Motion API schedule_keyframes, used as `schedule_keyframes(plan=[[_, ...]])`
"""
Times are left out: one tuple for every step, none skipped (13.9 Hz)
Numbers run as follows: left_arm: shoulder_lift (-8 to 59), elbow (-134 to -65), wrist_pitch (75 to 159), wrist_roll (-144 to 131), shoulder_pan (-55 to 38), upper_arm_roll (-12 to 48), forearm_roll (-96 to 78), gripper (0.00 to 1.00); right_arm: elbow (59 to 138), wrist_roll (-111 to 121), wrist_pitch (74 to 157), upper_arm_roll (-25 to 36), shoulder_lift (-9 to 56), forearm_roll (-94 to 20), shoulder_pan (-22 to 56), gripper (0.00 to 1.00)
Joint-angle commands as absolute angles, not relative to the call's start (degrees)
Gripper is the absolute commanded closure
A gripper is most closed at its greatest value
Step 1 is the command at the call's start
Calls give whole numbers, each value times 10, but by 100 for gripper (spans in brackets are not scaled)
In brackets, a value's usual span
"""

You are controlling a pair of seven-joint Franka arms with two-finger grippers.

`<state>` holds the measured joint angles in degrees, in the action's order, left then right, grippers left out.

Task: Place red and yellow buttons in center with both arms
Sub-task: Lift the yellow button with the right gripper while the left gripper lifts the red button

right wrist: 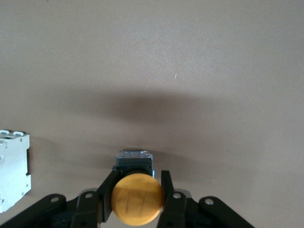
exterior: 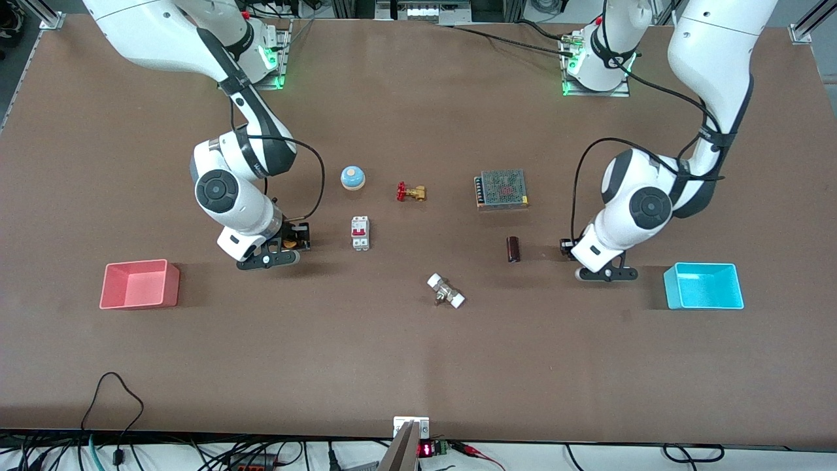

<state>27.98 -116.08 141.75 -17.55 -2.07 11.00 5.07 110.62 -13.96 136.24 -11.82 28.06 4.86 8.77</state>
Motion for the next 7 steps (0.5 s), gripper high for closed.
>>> schedule_keyframes(plan=[[252,-1221,1481,-206,-18,112,62,55,1114,-147,1374,-117,278,57,90,61],[251,-1221,1481,-218,-18,112,62,15,1114,-146,1374,-117,282,58,90,61],[249,-1220,1481,-226,-19,112,62,0,1113,-145,1374,-117,286,68,90,61],[244,-1218,1480,-224,-18,113,62,0,1112,-145,1374,-117,289,82,90,61],[229,-1216,1478,-222,-18,113,62,0,1112,-145,1374,-117,290,87,90,61],[203,-1215,1472,-222,-18,113,62,0,1111,-144,1374,-117,293,88,90,61],[179,-1208,1447,-221,-18,113,62,0,1111,-144,1374,-117,293,88,90,61]])
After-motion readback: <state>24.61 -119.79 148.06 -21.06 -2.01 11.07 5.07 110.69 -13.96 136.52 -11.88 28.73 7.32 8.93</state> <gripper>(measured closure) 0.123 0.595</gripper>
